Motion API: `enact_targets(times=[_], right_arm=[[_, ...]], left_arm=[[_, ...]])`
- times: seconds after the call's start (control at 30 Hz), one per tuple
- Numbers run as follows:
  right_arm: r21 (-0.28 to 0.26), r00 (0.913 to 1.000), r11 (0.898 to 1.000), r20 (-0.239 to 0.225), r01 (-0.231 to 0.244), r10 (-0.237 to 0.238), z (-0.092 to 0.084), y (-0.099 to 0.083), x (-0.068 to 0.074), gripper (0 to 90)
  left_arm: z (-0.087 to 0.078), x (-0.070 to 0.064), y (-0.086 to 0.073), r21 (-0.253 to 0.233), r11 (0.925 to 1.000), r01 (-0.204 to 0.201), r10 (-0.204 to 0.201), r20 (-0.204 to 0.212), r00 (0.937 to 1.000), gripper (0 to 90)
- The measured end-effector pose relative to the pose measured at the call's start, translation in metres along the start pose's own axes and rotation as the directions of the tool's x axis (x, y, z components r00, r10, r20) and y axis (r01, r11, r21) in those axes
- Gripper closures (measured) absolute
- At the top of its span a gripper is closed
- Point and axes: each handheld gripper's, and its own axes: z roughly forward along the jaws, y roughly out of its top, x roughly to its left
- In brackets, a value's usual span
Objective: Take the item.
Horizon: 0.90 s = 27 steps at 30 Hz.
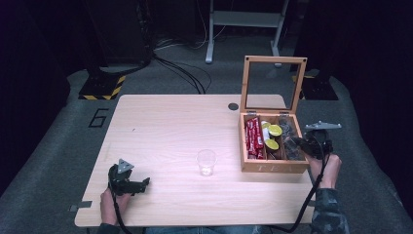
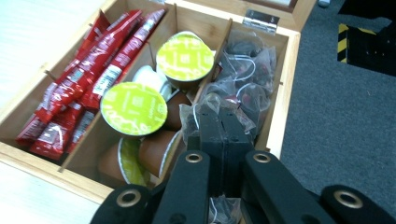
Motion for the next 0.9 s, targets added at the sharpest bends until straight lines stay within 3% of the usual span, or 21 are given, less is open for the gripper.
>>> enact_targets(times=[0.47, 0.9], right_arm=[[-0.047, 0.9965, 0.998, -0.076, 0.032, -0.035, -0.013, 0.011, 0.019, 90.0], [-0.078, 0.9842, 0.994, -0.152, 0.080, -0.091, -0.019, 0.023, 0.046, 90.0]], left_arm=[[0.000, 0.000, 0.000, -0.001, 1.0000, 0.001, -0.001, 0.000, 1.0000, 0.1], [0.000, 0.000, 0.000, -0.001, 1.0000, 0.001, -0.001, 0.000, 1.0000, 0.1]])
